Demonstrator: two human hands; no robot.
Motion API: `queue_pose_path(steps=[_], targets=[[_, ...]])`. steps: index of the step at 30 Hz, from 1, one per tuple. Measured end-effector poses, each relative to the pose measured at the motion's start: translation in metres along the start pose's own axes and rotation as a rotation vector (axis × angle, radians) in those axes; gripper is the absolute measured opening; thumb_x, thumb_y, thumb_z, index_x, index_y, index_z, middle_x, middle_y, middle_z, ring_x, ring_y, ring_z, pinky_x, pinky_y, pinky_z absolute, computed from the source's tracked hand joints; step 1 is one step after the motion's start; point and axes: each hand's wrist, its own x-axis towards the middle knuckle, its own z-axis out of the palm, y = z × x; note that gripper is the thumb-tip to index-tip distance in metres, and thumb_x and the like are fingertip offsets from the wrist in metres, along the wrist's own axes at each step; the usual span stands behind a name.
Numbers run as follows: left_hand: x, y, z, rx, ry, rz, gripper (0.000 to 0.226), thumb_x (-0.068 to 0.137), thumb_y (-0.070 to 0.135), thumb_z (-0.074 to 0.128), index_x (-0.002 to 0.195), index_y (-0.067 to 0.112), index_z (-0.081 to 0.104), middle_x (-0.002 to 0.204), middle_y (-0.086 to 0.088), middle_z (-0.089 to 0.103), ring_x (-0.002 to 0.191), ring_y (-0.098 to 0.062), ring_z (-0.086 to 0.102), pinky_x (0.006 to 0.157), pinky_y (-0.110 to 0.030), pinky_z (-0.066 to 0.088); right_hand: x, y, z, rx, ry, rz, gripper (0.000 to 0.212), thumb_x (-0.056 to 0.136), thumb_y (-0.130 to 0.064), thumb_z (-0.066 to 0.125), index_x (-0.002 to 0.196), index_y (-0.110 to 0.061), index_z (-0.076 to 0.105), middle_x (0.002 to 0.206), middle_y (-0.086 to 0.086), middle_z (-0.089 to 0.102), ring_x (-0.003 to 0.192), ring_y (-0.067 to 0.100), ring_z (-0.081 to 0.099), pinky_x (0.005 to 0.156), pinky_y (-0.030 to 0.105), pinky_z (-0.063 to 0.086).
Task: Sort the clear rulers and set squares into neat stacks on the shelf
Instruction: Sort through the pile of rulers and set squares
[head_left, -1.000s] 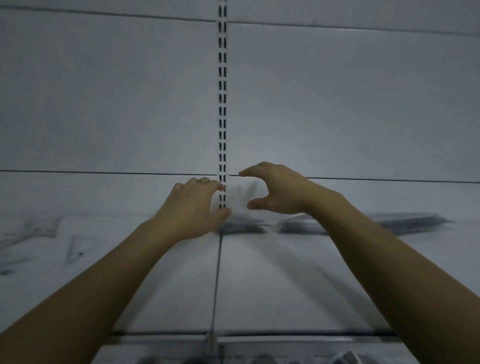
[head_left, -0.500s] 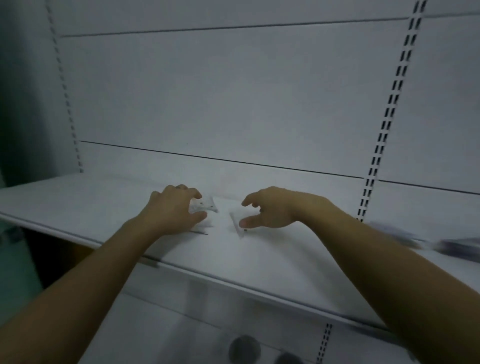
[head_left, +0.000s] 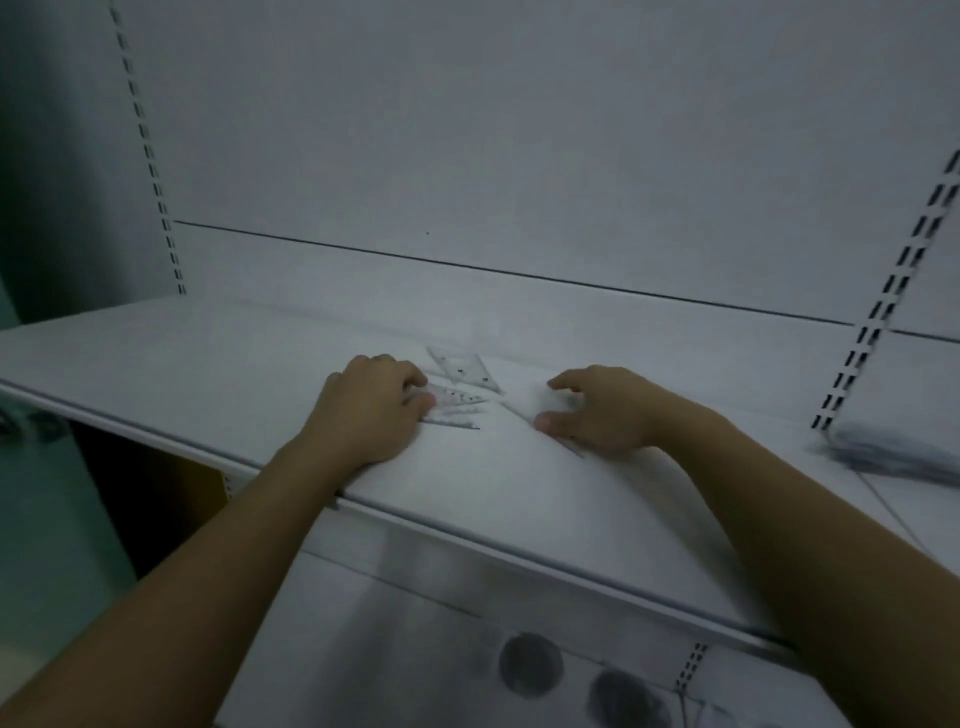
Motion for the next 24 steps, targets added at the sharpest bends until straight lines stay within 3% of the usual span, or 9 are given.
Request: queue_pose_path(steps=[5,8,11,16,20,24], targets=[[-0.0019,0.0005,0.0011,-0.153,0.038,0.029,0.039,0.090,0.030,0.062,0.126,0.018,0.057,0.111,-0.003,0.062,0.091,-0.015,0.048,0.081,-0.028,0.039,-0.0006,0.0051,0.0035,0.078,0.071,0.021,0.050,0.089,-0.049,0.058,0.132,-0.023,0.055,0.129,0.002,0.057,0.111,0.020,0.053,0.091,0.026,0.037],[-0.0028,0.0003,0.0015,-0.178,0.054,0.036,0.045,0.087,0.033,0.066,0.128,0.018,0.055,0.108,0.002,0.059,0.085,-0.011,0.046,0.077,-0.024,0.033,0.0026,0.0011,0.0020,0.126,0.071,0.003,0.046,0.088,-0.039,0.064,0.131,-0.024,0.056,0.122,-0.002,0.060,0.098,0.013,0.052,0.087,0.023,0.036],[-0.0025,-0.0006,0.0015,-0.192,0.076,0.040,0.042,0.084,0.036,0.069,0.121,0.019,0.058,0.101,0.006,0.059,0.080,-0.012,0.050,0.075,-0.027,0.038,0.0060,-0.0003,0.0014,0.168,0.065,-0.008,0.044,0.088,-0.032,0.066,0.130,-0.024,0.056,0.120,-0.004,0.060,0.097,0.013,0.052,0.086,0.023,0.036],[-0.0034,-0.0006,0.0024,-0.168,0.090,0.077,0.043,0.085,0.034,0.069,0.122,0.016,0.058,0.111,-0.002,0.054,0.089,-0.012,0.047,0.081,-0.026,0.038,0.0066,0.0006,0.0027,0.115,0.033,0.117,0.063,0.082,-0.054,0.065,0.132,-0.018,0.054,0.129,0.003,0.056,0.112,0.022,0.053,0.098,0.031,0.039],[-0.0041,0.0014,0.0008,-0.178,0.094,0.074,0.040,0.085,0.032,0.069,0.121,0.018,0.058,0.104,0.000,0.052,0.083,-0.012,0.046,0.076,-0.025,0.035,0.0041,0.0024,0.0000,0.091,0.064,0.088,0.050,0.081,-0.052,0.067,0.117,-0.018,0.065,0.114,0.002,0.063,0.097,0.018,0.054,0.083,0.026,0.039],[-0.0057,0.0036,-0.0004,-0.233,0.082,0.075,0.037,0.083,0.030,0.071,0.115,0.018,0.056,0.102,0.000,0.057,0.083,-0.015,0.052,0.073,-0.028,0.037,0.0032,-0.0024,-0.0039,0.136,-0.022,0.055,0.044,0.079,-0.050,0.070,0.111,-0.021,0.063,0.108,-0.002,0.058,0.096,0.017,0.054,0.083,0.027,0.038]])
